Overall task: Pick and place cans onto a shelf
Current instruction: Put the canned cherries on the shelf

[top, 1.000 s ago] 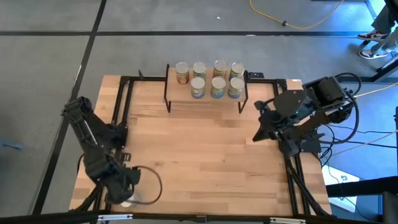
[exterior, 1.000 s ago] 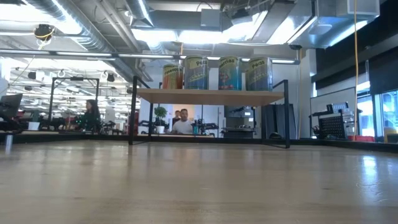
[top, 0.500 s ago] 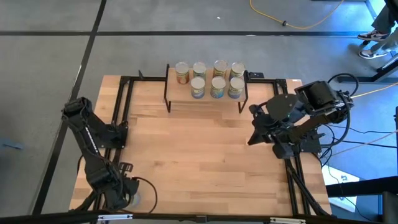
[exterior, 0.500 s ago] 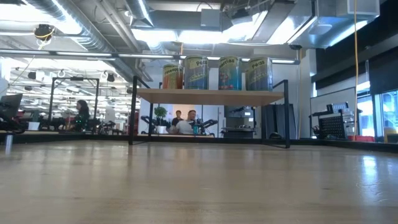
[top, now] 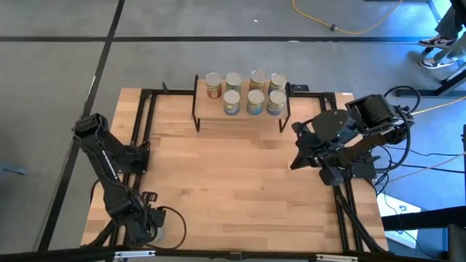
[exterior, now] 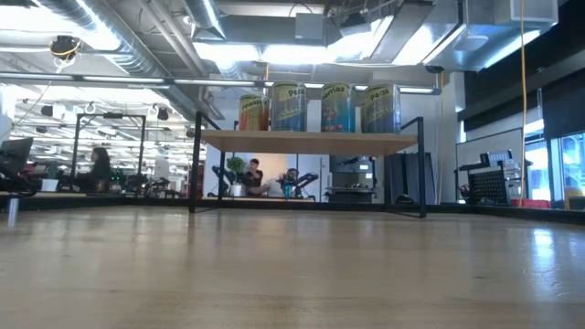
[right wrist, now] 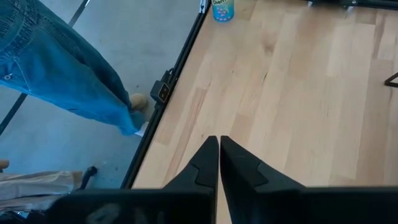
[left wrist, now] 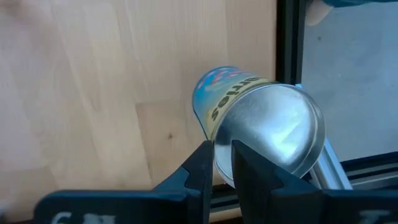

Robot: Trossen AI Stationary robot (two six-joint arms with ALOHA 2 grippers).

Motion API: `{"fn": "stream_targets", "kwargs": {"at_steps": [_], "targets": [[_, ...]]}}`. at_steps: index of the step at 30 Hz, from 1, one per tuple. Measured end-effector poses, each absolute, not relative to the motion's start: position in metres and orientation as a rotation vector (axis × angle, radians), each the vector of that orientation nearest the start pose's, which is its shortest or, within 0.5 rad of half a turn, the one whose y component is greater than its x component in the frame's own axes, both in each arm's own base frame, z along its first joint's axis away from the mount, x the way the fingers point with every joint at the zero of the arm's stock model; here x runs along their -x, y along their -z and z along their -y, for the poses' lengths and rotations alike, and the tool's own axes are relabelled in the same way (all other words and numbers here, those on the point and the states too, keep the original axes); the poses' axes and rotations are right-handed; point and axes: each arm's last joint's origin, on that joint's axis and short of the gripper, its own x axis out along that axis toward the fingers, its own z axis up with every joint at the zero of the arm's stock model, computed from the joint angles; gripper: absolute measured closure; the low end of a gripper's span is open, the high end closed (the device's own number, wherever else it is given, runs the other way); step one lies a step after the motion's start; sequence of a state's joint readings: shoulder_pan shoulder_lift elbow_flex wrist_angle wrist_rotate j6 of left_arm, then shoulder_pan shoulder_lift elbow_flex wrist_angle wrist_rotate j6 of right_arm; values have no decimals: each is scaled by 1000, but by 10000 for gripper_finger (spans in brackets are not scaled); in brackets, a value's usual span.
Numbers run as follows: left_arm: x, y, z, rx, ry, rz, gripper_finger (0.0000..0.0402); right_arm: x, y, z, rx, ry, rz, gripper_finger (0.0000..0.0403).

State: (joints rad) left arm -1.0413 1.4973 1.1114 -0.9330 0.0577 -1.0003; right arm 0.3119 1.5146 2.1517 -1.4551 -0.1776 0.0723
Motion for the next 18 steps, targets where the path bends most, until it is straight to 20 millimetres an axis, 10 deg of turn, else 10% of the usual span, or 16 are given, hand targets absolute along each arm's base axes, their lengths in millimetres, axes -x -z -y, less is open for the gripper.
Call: {"fn": "stream_targets", "kwargs": {"at_steps": [18], "targets": [[-139, -230, 240, 118, 212, -1474, 349, -219, -491, -76, -9, -432, -840, 384]]}}
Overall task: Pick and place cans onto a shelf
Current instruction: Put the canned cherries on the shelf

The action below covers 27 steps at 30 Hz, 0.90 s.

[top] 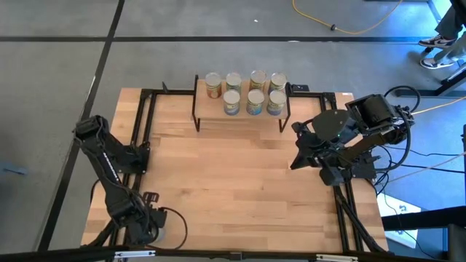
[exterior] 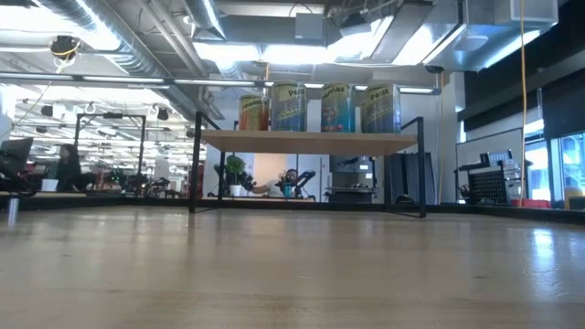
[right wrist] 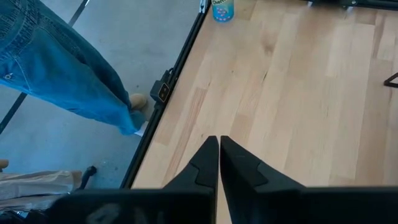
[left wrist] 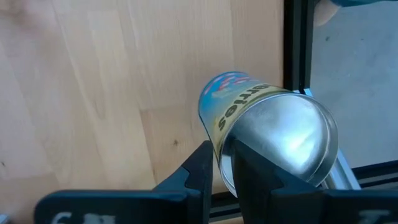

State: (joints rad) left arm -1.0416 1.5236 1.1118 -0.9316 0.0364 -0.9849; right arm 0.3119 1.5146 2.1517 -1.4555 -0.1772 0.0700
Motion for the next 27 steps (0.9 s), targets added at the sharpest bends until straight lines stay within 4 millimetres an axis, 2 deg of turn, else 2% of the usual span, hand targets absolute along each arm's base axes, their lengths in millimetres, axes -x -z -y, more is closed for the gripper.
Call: {"fn": "stream_targets", "kwargs": {"at_steps": [3, 8, 16, 21, 27], "targets": [[-140, -229, 242, 121, 214, -1488, 353, -219, -491, -76, -9, -431, -840, 384], [-148, -228, 238, 184, 208, -1527, 395, -219, -491, -76, -11, -429, -840, 384], [-160, -234, 226, 221, 201, -1534, 400, -219, -491, -76, -12, -429, -841, 384], [-165, -259, 209, 260, 221, -1485, 401, -219, -491, -76, -12, -429, -840, 384], [-164, -305, 171, 310, 199, -1413, 401, -219, -491, -76, -12, -429, -841, 384]]}}
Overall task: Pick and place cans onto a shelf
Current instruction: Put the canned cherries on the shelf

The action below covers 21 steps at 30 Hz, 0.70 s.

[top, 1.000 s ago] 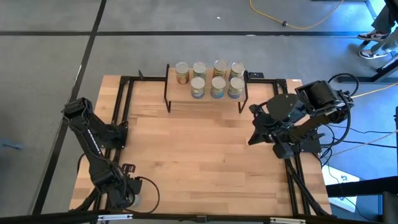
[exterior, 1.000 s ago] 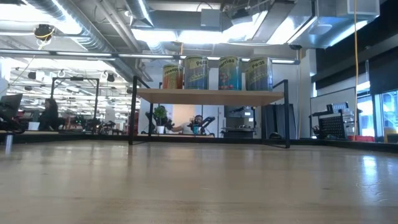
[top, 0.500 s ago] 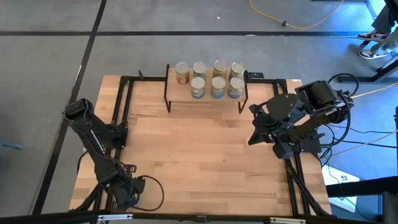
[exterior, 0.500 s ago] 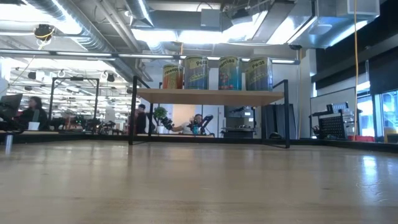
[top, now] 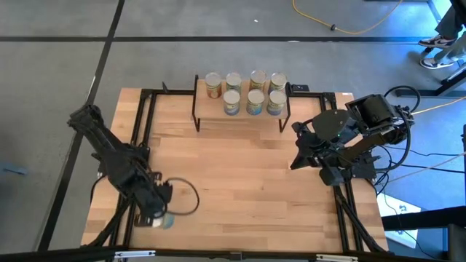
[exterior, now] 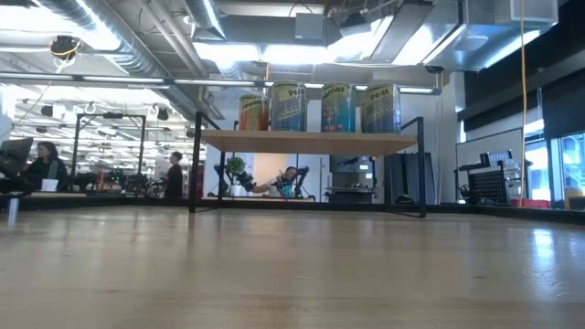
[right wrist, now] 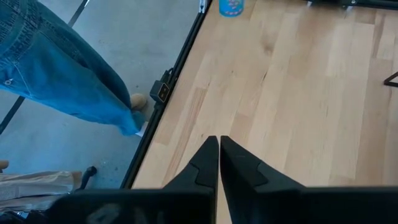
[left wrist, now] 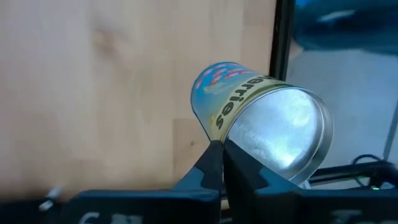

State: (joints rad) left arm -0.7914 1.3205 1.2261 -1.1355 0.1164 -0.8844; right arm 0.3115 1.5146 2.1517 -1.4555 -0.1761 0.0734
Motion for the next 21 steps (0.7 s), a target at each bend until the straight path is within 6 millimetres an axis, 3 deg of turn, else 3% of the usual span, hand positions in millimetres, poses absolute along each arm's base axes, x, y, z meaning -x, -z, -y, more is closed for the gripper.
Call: {"fn": "stream_targets", "kwargs": {"at_steps": [9, 21], "targets": [[-163, -372, 107, 414, -33, -1271, 401, -219, -489, -72, 29, -313, -853, 384], [-210, -429, 25, 410, -299, -1030, 401, -220, -489, -64, 16, 20, -827, 384]]}}
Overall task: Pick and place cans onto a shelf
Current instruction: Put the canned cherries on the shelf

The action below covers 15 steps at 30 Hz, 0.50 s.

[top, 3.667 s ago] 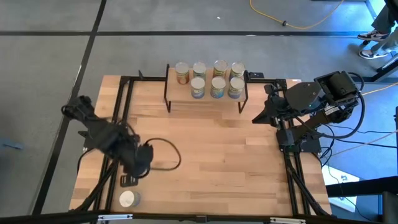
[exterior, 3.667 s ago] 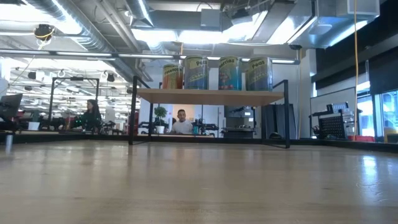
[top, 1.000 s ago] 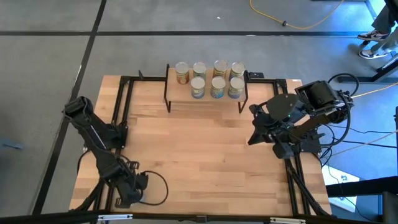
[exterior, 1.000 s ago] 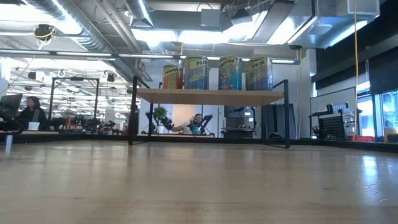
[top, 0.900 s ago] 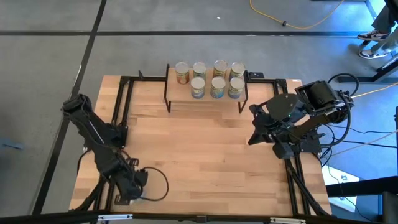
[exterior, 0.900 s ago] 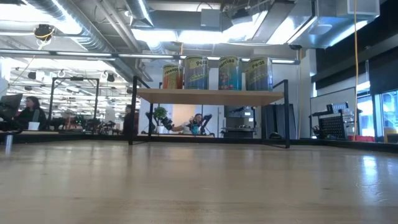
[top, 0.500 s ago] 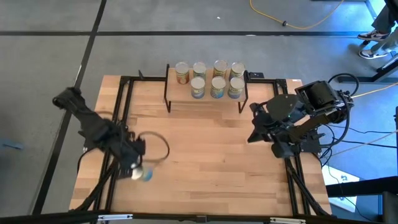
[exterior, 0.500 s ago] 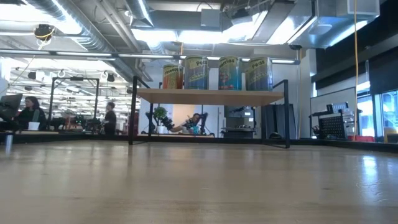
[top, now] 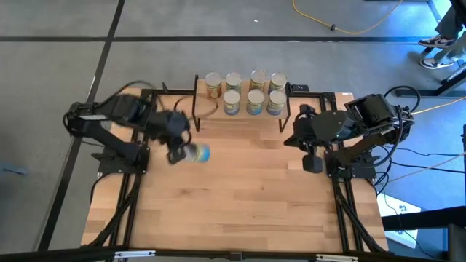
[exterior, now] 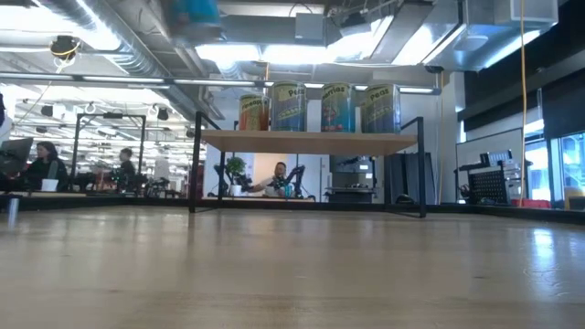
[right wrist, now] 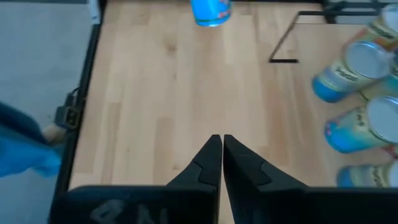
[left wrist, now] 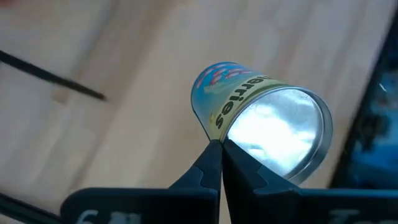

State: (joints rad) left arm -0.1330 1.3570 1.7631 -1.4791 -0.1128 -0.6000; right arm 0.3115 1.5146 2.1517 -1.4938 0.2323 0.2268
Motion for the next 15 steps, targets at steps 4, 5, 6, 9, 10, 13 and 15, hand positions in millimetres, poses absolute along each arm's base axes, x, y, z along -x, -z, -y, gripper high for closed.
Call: {"fn": "stream_targets", "kwargs": {"at_steps": [4, 5, 6, 9, 10, 13, 15], "targets": [[-225, -439, -8, 399, -381, -1004, 401, -220, -489, -63, 24, 56, -819, 384], [-227, -441, -17, 405, -408, -1009, 401, -220, -489, -63, 25, 55, -819, 384], [-229, -443, -26, 409, -434, -1022, 401, -220, -489, -63, 26, 55, -819, 384], [-234, -444, -53, 427, -455, -1050, 401, -220, -489, -63, 26, 55, -819, 384], [-236, -445, -61, 440, -437, -1045, 401, -220, -489, -63, 27, 55, -819, 384], [-240, -442, -88, 484, -405, -1056, 401, -220, -489, -63, 27, 56, -819, 384], [-242, -435, -107, 508, -443, -1076, 401, -220, -489, -63, 28, 55, -819, 384]]}}
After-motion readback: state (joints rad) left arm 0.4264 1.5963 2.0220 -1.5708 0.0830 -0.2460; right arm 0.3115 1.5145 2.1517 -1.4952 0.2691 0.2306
